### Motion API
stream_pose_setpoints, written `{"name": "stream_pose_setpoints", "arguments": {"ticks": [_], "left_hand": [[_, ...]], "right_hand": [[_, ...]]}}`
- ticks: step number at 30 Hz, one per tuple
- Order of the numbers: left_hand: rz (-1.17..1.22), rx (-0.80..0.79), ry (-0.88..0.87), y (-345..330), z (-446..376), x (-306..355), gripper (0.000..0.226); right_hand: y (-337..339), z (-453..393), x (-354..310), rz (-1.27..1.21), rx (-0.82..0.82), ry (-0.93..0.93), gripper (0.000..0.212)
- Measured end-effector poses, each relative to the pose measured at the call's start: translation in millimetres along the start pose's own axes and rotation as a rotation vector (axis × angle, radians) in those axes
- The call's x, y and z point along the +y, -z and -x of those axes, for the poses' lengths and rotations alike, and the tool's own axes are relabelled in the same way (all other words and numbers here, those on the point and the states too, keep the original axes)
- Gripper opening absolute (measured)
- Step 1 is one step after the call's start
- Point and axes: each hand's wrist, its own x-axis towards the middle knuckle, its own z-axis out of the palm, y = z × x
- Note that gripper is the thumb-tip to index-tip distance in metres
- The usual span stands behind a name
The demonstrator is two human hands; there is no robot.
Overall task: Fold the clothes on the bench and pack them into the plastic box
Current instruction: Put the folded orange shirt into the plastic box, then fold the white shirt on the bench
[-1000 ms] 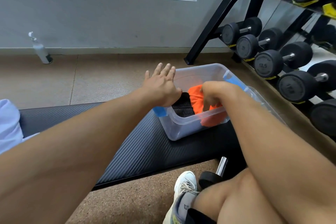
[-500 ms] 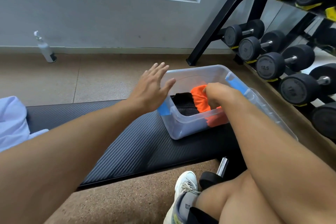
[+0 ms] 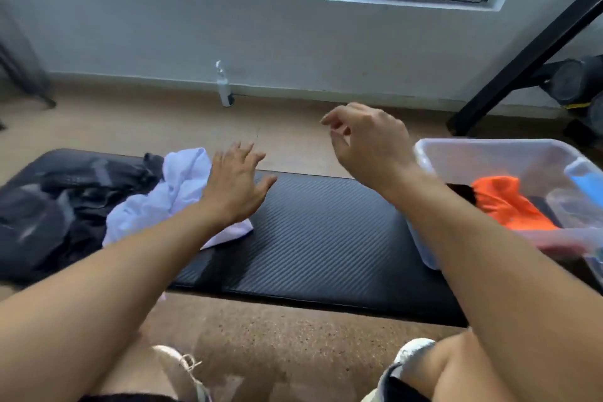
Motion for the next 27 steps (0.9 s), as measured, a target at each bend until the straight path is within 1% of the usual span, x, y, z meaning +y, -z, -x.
{"name": "stream_pose_setpoints", "arguments": {"ticks": [2,3,5,6,8,10,12,14,17,19,23,25,26,27], "left_hand": [[-0.097,0.051,0.128,4.3,11.0,-28.6,0.059],[-0.146,0.052,0.21,8.1,15.3,-40.5,0.062],[-0.202,-0.011,0.398,17.2,21.3,-58.6,0.069],[-0.187,-0.049,0.467,20.5,24.0,-65.8,0.071],[-0.165,-0.102,0.512,22.8,30.0,-77.6,0.069],[-0.216,-0.093,0.46,20.2,35.0,-88.7,0.059],[-0.218,-0.01,0.392,18.3,35.9,-101.7,0.041],[-0.15,0.072,0.386,20.1,33.8,-108.3,0.037],[0.008,0.1,0.339,20.5,32.1,-97.1,0.025],[0.125,0.094,0.281,22.1,35.3,-78.4,0.024],[0.337,0.093,0.156,22.5,42.6,-50.0,0.039],[0.451,0.054,0.129,20.0,46.3,-42.4,0.042],[0.504,0.04,0.117,18.6,47.2,-40.3,0.039],[0.539,0.043,0.107,17.9,47.2,-39.1,0.036]], "right_hand": [[-31.2,0.4,-21.2,-0.048,-0.211,0.067,0.032],[-44.8,1.0,-29.8,-0.053,-0.295,0.099,0.035],[-66.4,2.2,-43.2,-0.056,-0.418,0.139,0.039],[-75.2,3.5,-48.2,-0.057,-0.471,0.158,0.042],[-89.2,6.3,-55.7,-0.049,-0.549,0.202,0.047],[-99.2,8.0,-59.8,-0.072,-0.579,0.225,0.05],[-109.3,10.9,-63.4,-0.111,-0.594,0.222,0.054],[-118.9,15.3,-67.7,-0.112,-0.626,0.234,0.062],[-132.2,20.7,-72.6,-0.126,-0.645,0.27,0.072],[-138.8,18.9,-74.1,-0.147,-0.619,0.26,0.075],[-145.3,11.0,-69.9,-0.201,-0.581,0.147,0.085],[-140.8,8.4,-61.9,-0.227,-0.557,0.109,0.081],[-138.1,6.6,-56.5,-0.192,-0.549,0.126,0.072],[-135.2,4.3,-50.7,-0.134,-0.552,0.155,0.058]]}}
